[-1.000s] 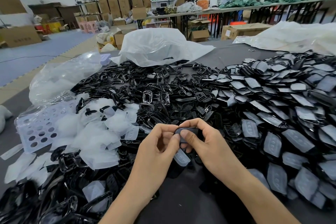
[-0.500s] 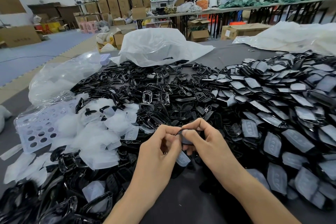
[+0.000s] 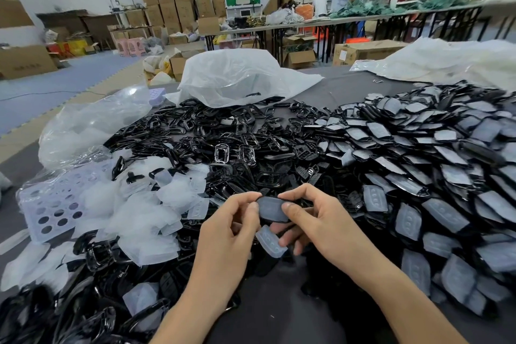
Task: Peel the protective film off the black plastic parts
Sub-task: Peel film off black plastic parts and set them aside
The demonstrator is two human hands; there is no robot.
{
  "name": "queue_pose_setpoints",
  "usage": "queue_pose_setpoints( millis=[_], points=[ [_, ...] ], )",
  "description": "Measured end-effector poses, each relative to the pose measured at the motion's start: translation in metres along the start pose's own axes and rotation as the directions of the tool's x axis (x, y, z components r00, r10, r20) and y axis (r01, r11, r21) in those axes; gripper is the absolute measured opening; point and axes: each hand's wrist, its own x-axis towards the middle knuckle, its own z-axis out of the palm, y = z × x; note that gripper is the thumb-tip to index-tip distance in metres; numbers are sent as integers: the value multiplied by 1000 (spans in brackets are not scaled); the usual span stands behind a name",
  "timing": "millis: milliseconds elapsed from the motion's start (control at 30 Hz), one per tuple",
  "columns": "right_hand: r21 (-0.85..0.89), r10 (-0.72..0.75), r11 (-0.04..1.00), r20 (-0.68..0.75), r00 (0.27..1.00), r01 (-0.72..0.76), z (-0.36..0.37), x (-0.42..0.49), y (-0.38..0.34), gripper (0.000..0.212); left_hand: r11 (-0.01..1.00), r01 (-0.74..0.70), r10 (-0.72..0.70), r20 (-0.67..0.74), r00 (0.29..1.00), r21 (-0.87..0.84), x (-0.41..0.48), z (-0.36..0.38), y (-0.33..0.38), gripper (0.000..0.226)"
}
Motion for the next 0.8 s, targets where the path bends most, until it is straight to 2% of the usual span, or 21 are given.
queue_pose_setpoints(
  millis=[67, 133, 200, 267, 333, 367, 433, 467, 533, 600, 633, 733, 800],
  points=[
    [-25, -25, 999, -81, 996, 23, -8, -2, -9, 9, 997, -39, 39, 6, 999, 68, -1, -2, 0, 20],
    [12, -124, 991, -298, 946, 133, -32, 0, -29, 14, 985, -84, 83, 13, 996, 149, -3, -4, -1, 30],
    [19, -241, 954, -551, 799, 300, -65, 3, -56, 22, 946, -137, 146, -9, 989, 292, -1, -8, -5, 32],
    [-7, -259, 934, -702, 664, 358, -92, 5, -76, 53, 885, -162, 206, -54, 977, 437, 3, -12, -10, 32],
    [-13, -222, 946, -753, 619, 324, -103, 5, -82, 75, 823, -164, 262, -108, 959, 544, 10, -20, -16, 28],
    [-37, -217, 957, -747, 628, 287, -99, 5, -80, 75, 769, -157, 297, -128, 946, 620, 14, -25, -20, 25],
    [-135, -257, 965, -675, 692, 227, -80, 3, -68, 69, 624, -79, 319, -161, 934, 777, 24, -37, -30, 30],
    [-206, -283, 959, -622, 730, 197, -66, 2, -61, 64, 567, -28, 286, -165, 944, 824, 30, -43, -35, 35],
    [-402, -344, 905, -493, 799, 142, -35, 3, -42, 57, 515, 45, 133, -131, 982, 856, 38, -50, -42, 48],
    [-604, -401, 786, -335, 853, 132, -9, 4, -22, 55, 503, 69, -3, -79, 997, 862, 42, -54, -45, 51],
    [-690, -413, 711, -251, 875, 138, 0, 5, -13, 54, 508, 62, -27, -56, 998, 859, 43, -54, -46, 48],
    [-852, -353, 495, -17, 935, 171, 15, 5, 6, 52, 512, -6, -1, 8, 1000, 859, 42, -52, -44, 41],
    [-921, -301, 335, 98, 949, 201, 16, 7, 13, 50, 537, -61, 26, 56, 998, 841, 38, -50, -44, 36]
  ],
)
